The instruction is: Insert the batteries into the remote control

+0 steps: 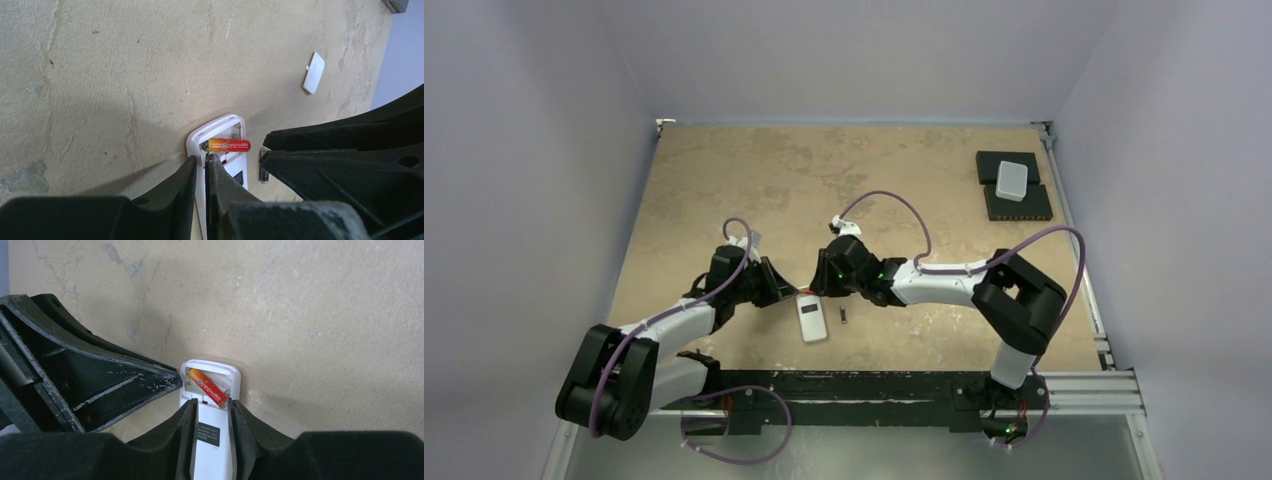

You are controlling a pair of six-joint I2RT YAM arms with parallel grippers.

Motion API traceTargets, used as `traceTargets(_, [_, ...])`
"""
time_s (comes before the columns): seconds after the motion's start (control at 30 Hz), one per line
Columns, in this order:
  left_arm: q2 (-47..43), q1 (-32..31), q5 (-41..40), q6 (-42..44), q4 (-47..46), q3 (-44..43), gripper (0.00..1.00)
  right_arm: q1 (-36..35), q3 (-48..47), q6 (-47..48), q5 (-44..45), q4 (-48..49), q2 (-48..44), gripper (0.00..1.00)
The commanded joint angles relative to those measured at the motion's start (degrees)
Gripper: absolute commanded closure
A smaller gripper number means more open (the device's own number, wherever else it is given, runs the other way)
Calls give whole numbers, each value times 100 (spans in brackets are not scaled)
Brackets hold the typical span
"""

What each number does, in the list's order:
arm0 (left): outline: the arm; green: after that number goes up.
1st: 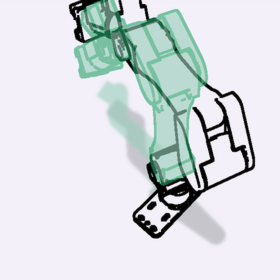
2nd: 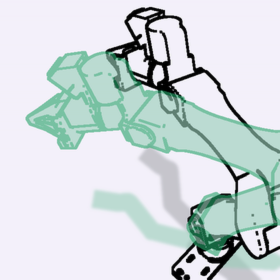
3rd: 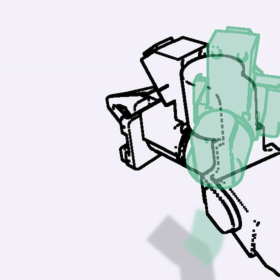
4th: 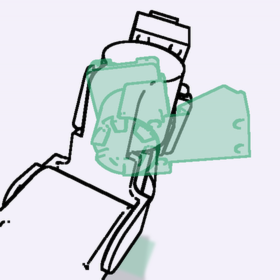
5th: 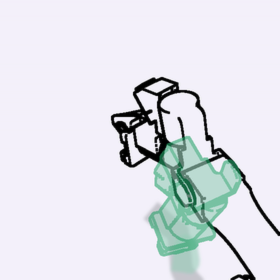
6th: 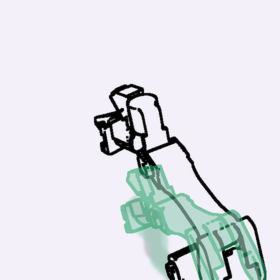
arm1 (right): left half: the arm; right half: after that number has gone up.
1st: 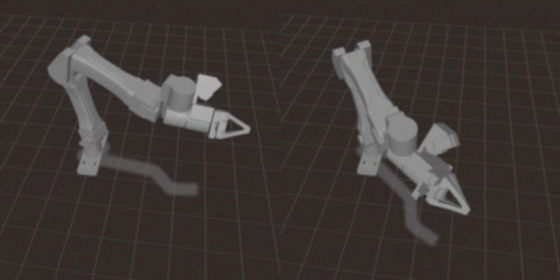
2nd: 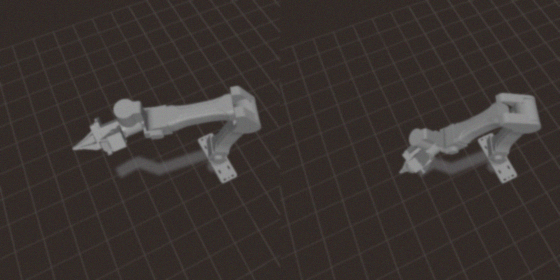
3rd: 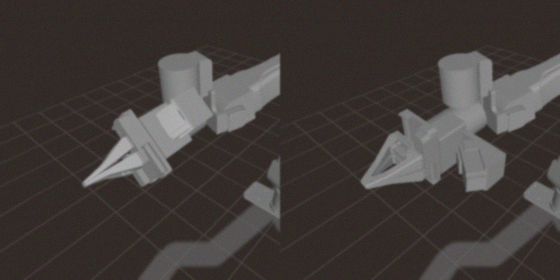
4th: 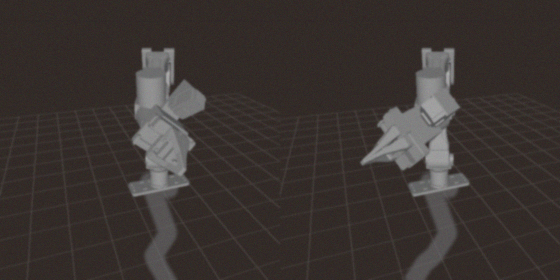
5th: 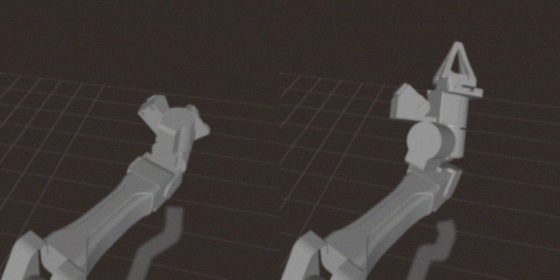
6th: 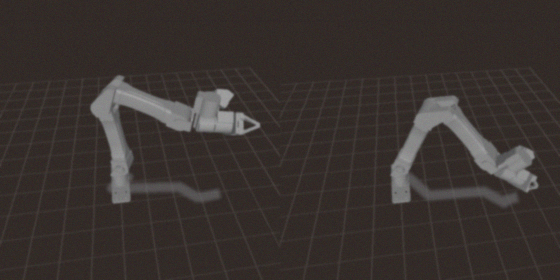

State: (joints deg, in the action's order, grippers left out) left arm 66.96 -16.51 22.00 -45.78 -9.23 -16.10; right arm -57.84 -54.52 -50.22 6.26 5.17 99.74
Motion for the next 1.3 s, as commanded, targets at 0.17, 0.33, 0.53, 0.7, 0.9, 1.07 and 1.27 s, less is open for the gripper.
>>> traceTargets(0.17, [-223,-1,-234,221,224,-170,90,-34,-989,1633,-48,-861,230,63])
traceTargets(0.33, [-173,-1,-265,227,264,-249,91,-34,-1319,2697,-239,-1228,442,64])
traceTargets(0.53, [-139,-1,-275,226,286,-286,91,-34,-1577,3321,-428,-1497,669,64])
traceTargets(0.7, [-139,-1,-283,240,326,-314,92,-34,-1619,3493,-614,-1470,765,64])
traceTargets(0.9, [-166,-1,-309,245,374,-313,92,-30,-1517,3541,-795,-1342,700,64])
traceTargets(1.07, [-174,-1,-317,244,372,-288,92,-34,-1482,3576,-829,-1311,618,64])
traceTargets(1.27, [-178,-1,-303,245,362,-278,92,-42,-1552,3607,-899,-1346,686,64])
